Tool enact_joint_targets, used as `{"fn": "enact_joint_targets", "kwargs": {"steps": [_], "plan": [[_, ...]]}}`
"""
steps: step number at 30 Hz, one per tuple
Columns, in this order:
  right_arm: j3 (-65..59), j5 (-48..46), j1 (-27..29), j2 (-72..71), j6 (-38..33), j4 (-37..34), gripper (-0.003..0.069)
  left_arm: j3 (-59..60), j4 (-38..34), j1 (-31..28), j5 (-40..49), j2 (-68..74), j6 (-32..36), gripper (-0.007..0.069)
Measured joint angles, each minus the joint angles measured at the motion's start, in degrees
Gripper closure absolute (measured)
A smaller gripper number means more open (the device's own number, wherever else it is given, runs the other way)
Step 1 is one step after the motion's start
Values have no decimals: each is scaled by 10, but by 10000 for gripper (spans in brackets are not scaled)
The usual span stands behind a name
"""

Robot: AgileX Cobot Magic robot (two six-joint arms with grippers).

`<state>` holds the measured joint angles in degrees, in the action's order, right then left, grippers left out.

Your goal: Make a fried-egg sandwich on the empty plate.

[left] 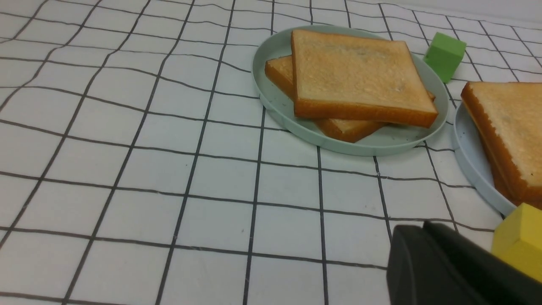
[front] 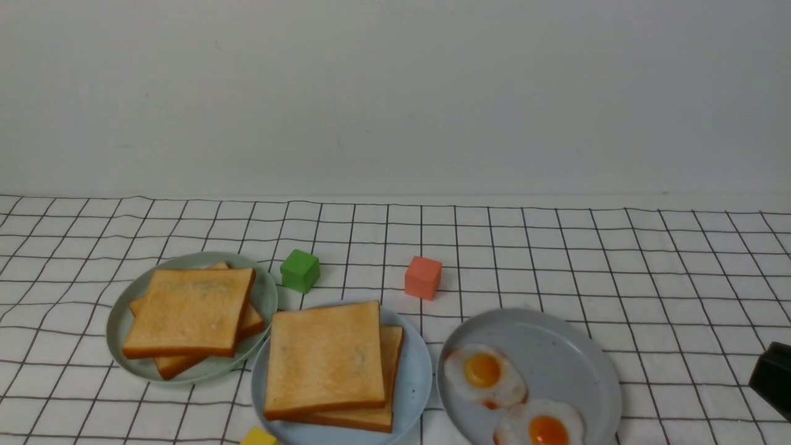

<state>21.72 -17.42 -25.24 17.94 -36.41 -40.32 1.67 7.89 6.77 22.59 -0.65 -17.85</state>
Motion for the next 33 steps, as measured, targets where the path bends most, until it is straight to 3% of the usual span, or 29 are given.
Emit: {"fn": "enact_joint_targets", "kwargs": {"steps": [3, 7, 10, 14, 18, 23, 33], "plan": [[0, -7, 22, -22, -6, 34, 571, 0, 0, 0, 0, 0, 0, 595], [-5, -53, 105, -73, 54, 117, 566, 0, 2, 0, 0, 0, 0, 589], [-23, -68, 148, -97, 120, 175, 564, 0, 1, 0, 0, 0, 0, 586], [-92, -81, 205, -137, 277, 271, 557, 0, 1, 0, -1, 0, 0, 585], [-159, -86, 212, -164, 326, 328, 556, 0, 1, 0, -1, 0, 0, 585], [-221, -73, 212, -185, 346, 334, 549, 0, 2, 0, -1, 0, 0, 582], [-226, -55, 212, -186, 349, 322, 538, 0, 3, 0, -1, 0, 1, 568]]}}
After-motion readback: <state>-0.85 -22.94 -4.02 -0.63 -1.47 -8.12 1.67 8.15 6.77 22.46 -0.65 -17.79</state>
